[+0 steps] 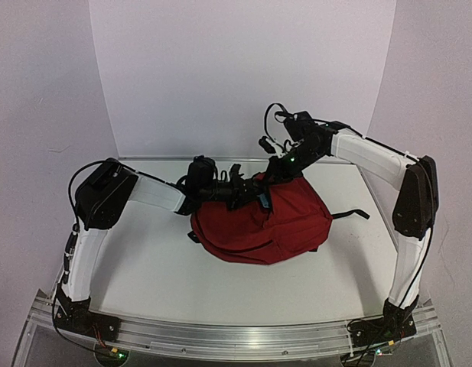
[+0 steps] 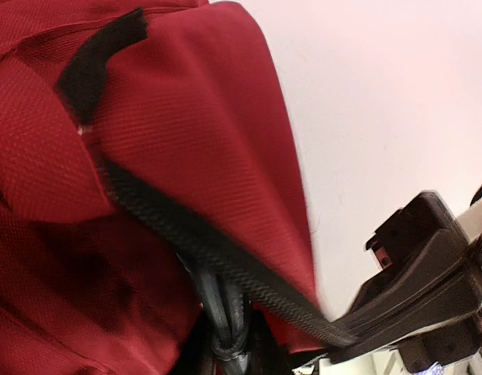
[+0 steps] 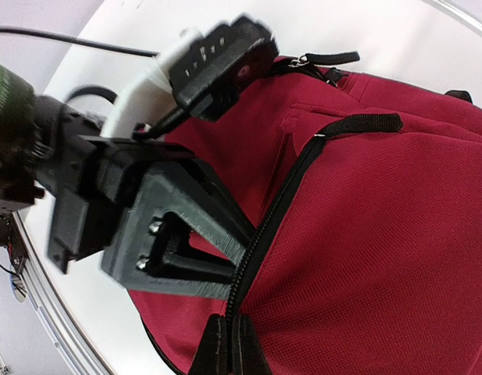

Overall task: Pack the student bag
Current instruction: Place the personal item in the student bag.

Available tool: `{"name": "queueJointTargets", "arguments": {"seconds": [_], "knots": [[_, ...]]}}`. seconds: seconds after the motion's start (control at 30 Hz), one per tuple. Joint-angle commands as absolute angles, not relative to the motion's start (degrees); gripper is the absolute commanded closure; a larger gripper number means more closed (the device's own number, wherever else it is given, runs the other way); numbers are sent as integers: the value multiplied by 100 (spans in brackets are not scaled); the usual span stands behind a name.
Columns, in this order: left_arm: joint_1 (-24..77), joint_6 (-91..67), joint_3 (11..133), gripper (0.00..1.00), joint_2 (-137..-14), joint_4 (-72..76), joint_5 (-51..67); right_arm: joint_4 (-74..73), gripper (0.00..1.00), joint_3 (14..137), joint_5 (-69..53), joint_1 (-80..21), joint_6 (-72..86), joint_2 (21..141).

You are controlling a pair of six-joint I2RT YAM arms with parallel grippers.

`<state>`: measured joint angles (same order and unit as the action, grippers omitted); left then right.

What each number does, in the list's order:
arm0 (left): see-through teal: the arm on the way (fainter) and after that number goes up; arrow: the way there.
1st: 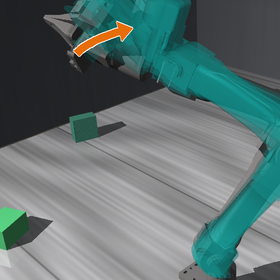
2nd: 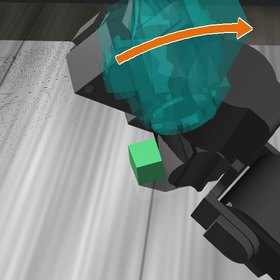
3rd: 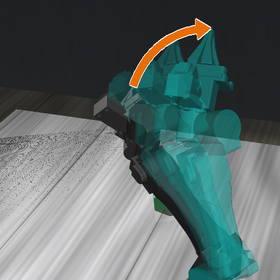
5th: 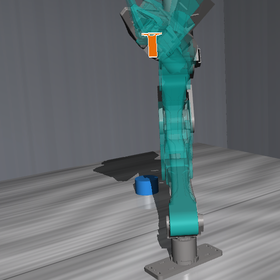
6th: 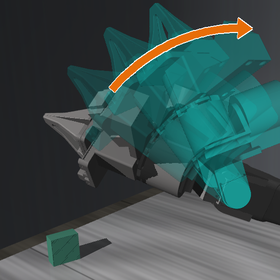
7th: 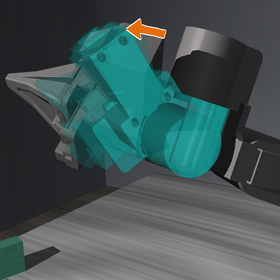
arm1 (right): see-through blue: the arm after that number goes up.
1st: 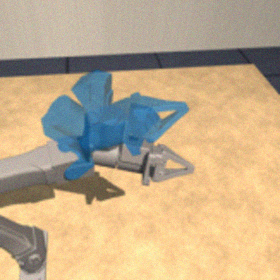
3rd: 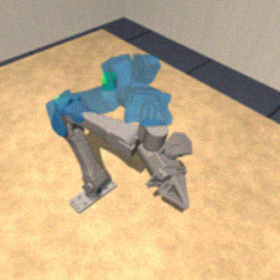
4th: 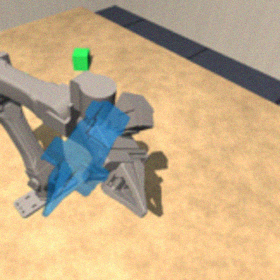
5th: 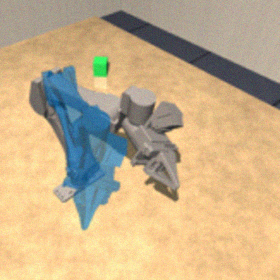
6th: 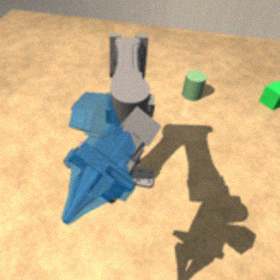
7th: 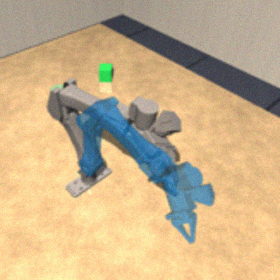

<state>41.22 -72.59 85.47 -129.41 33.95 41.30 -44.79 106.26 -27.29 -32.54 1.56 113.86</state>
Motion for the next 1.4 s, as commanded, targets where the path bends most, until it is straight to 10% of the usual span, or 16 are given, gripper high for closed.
{"name": "queueJointTargets", "arguments": {"seconds": [0.0,0.77,1.37], "knots": [[4117,-7702,7945,98,-12836,4933,4135,-4416,100,10991,-3010,-3337,233,11063],[4231,-9481,8405,100,-14113,8597,4659,-4497,100,11222,-4121,-3243,219,11003],[4391,-7875,9278,100,-13773,5321,4607,-4492,100,11306,-4582,-3340,246,11183]]}}
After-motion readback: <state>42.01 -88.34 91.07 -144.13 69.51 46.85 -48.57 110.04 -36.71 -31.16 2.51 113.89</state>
